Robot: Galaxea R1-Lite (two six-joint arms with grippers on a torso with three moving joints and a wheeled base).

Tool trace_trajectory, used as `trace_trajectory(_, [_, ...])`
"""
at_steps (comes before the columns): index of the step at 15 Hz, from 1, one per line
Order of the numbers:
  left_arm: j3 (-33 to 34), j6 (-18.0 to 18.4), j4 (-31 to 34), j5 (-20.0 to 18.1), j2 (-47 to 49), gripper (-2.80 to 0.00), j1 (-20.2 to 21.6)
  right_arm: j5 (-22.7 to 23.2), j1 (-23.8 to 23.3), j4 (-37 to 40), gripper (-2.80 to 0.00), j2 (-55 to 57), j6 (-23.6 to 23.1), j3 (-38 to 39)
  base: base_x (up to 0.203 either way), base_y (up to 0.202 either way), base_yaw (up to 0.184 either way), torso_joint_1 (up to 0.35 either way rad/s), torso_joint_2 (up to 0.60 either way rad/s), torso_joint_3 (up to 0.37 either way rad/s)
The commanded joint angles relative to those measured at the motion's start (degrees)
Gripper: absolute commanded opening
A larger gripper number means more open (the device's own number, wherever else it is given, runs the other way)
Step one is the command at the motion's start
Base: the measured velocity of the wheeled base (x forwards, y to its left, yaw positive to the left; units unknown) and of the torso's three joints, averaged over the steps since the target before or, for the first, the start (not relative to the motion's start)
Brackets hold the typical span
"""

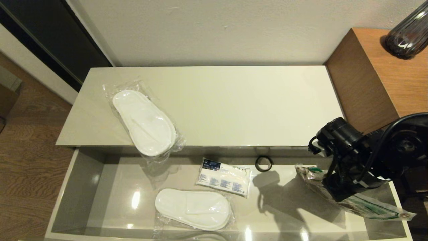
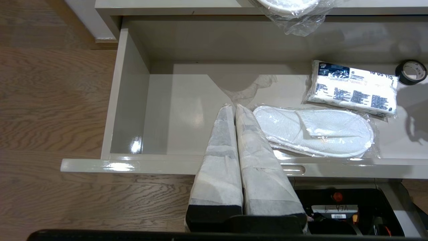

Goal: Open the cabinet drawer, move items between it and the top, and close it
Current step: Take out the solid drinks from the drawer

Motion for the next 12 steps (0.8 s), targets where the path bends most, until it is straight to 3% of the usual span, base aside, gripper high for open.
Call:
trace_trajectory(1, [0.01,0.01,-0.04,-0.05,0.07,-2.80,-0.03,-0.09,0.05,2.70,-2.80,-3.56,-0.02,-1.46,0.000,0.000,0.000,0.000,0.00,0.000])
trace_trajectory(12, [0.01,0.01,-0.04,-0.01,0.07,-2.80,0.05,0.08,-0.22,19.29,-2.80,-5.67,-0.03,-18.67,0.000,0.000,0.000,0.000,0.00,0.000])
